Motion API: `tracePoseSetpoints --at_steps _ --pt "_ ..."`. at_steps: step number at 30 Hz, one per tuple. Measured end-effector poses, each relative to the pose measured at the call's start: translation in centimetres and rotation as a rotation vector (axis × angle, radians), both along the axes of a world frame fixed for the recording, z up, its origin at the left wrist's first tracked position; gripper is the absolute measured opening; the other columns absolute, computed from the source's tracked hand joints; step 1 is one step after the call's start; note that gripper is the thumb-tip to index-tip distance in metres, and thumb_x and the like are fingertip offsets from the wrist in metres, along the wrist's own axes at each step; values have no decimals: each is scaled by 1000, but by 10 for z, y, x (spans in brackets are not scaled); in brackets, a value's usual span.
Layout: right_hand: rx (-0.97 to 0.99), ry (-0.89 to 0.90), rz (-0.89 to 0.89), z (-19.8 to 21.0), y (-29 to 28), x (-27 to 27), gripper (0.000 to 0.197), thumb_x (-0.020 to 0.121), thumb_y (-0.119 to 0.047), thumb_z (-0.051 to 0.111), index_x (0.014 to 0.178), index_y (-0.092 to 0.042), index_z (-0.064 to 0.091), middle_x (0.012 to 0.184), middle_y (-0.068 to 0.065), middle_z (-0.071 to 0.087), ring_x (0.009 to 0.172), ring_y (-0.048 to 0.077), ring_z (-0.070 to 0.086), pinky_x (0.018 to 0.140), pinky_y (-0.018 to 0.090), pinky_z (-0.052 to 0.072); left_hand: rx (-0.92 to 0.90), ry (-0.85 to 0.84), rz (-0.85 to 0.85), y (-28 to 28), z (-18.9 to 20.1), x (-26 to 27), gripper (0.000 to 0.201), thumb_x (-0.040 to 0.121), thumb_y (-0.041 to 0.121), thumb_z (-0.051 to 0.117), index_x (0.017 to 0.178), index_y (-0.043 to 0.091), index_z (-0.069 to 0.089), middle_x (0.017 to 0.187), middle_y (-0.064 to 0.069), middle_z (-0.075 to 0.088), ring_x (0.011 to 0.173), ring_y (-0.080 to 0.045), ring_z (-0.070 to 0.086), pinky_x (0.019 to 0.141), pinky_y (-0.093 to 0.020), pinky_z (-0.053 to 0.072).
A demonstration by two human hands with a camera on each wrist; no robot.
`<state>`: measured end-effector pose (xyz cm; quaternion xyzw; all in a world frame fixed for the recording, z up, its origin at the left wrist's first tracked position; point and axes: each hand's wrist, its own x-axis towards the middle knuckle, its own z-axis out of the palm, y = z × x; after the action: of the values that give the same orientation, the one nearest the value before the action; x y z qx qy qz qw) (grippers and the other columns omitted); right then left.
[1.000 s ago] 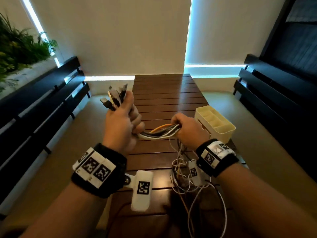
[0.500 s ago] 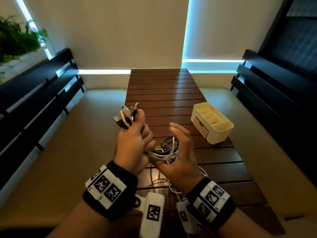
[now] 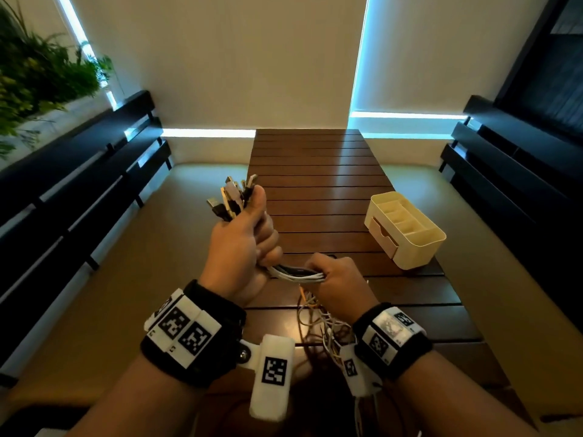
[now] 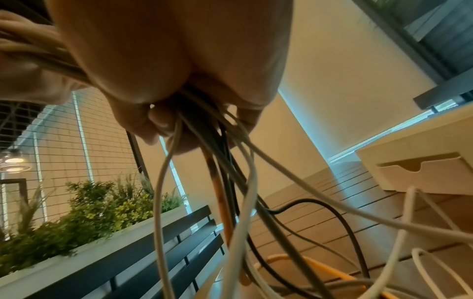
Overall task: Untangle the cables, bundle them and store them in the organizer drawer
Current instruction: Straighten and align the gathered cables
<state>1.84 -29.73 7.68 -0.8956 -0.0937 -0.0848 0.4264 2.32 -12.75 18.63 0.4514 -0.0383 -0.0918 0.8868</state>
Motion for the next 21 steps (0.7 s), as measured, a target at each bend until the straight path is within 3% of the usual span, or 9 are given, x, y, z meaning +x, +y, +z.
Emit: tracePoseSetpoints --at_steps 5,8,11,12,14,15,17,19,21 --pt "-36 -144 -77 8 -10 15 18 93 -29 67 79 -18 65 64 -2 66 54 15 64 49 42 55 -67 22 -17 -1 2 -1 39 95 40 54 64 19 43 46 7 24 35 -6 19 37 -20 19" --pt "-44 -160 -202 21 -22 28 20 92 -36 65 78 -23 62 69 -3 65 62 15 63 54 38 55 -77 35 -18 0 4 -2 45 98 40 51 59 20 42 46 7 24 35 -6 20 38 -20 18" --pt "-247 -54 -303 29 -40 32 8 88 -34 67 89 -28 62 84 -3 62 82 21 59 63 32 44 -66 54 5 -1 1 -2 45 97 40 52 59 20 41 48 6 24 37 -6 20 41 -22 16" --pt "-333 1 -281 28 -44 29 15 86 -35 70 97 -28 62 93 -5 60 91 22 58 69 31 44 -71 66 17 -1 -1 -2 45 97 40 53 59 20 40 48 6 24 37 -6 20 41 -21 16" --pt "-465 186 -156 21 -45 19 59 75 -46 79 126 -31 53 121 -5 49 115 20 47 94 36 46 -74 86 44 -1 -5 1 44 97 39 54 61 19 39 49 6 24 37 -6 21 40 -21 17" --pt "-478 295 -97 20 -43 10 85 69 -51 82 140 -35 40 135 -5 39 125 19 38 107 42 39 -66 92 60 -2 -8 2 43 97 39 54 62 19 38 49 6 24 37 -6 21 40 -20 18" --pt "-439 409 -16 20 -40 -8 114 62 -54 86 151 -42 16 147 -10 22 135 17 23 117 46 24 -40 97 92 -2 -13 5 43 97 38 55 63 20 37 49 6 24 37 -6 21 39 -20 18" --pt "-311 383 47 27 -32 -26 112 61 -53 88 146 -51 15 144 -17 22 136 11 22 118 47 23 -25 103 121 -3 -18 8 42 94 39 57 63 20 37 50 6 24 37 -6 21 39 -20 19" --pt "-141 249 101 31 -19 -39 95 63 -53 87 136 -55 27 133 -24 31 131 5 31 115 43 34 -26 106 129 -7 -20 9 39 89 40 60 63 20 38 51 6 24 38 -6 22 39 -20 21"
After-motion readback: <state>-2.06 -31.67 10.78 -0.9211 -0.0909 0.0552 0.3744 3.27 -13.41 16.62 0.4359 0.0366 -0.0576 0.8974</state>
